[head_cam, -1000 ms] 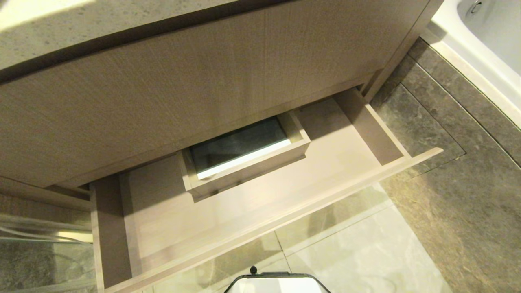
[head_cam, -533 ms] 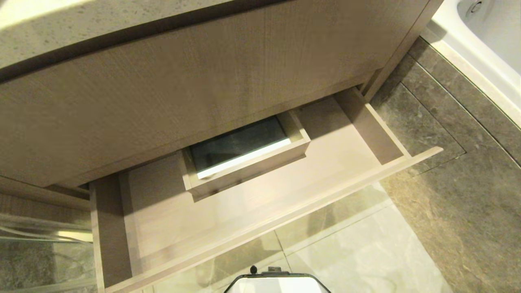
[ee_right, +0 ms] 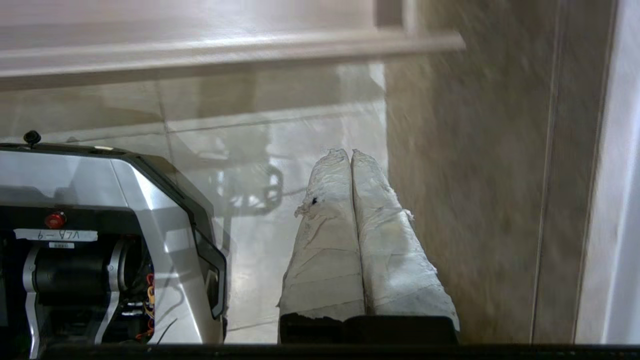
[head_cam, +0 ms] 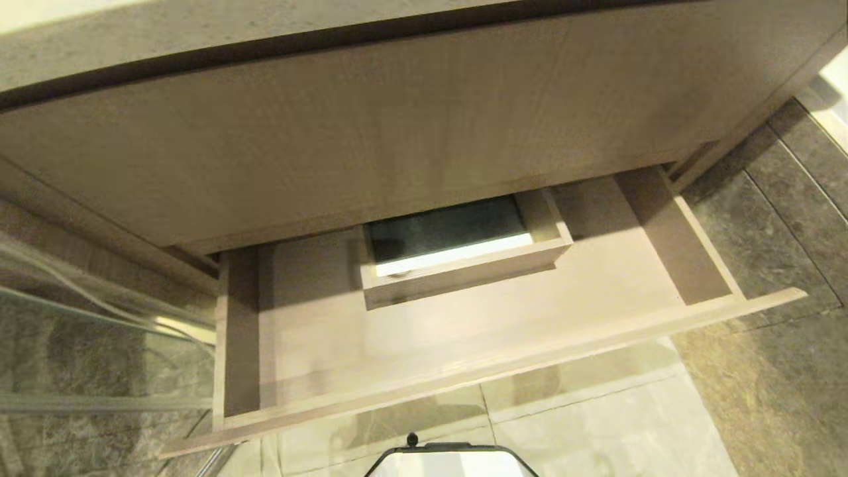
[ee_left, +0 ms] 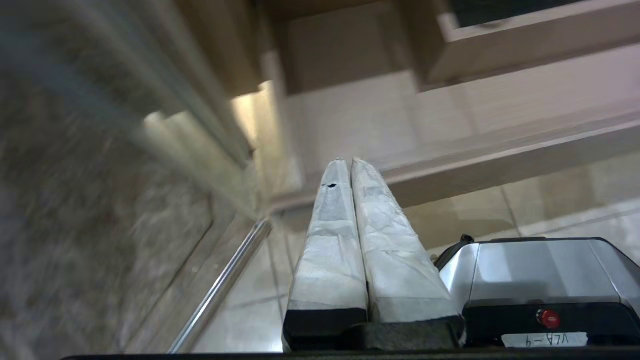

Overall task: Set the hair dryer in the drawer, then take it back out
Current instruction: Pick up the hairdryer

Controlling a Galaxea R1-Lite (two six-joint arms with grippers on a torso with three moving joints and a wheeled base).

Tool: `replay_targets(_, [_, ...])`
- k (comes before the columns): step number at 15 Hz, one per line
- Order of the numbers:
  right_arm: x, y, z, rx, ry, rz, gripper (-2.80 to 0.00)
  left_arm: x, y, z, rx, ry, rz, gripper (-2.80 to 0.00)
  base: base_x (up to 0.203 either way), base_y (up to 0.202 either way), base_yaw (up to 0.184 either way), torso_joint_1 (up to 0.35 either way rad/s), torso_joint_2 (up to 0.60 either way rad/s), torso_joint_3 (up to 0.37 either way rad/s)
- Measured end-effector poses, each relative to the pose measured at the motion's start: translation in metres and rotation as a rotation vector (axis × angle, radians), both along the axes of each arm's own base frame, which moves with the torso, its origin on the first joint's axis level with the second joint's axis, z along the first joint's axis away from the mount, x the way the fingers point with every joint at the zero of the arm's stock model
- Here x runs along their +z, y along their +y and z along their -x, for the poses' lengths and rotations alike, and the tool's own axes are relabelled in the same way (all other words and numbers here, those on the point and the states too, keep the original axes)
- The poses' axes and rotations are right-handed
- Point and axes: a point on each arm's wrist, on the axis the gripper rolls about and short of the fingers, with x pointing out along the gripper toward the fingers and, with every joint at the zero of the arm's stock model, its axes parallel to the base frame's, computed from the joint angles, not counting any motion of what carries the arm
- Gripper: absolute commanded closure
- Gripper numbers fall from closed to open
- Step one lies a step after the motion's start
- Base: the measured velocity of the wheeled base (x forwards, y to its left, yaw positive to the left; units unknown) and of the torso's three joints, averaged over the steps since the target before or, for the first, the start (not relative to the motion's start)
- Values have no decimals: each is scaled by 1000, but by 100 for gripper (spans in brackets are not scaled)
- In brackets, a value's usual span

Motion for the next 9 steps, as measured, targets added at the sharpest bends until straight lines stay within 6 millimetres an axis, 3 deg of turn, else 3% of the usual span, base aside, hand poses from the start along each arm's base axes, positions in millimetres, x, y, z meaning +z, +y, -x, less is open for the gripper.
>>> replay_targets(9, [2,1,-1,36,-16,-12,0,0,0,0,0,0,0,0,2,-9,172,2,2,3])
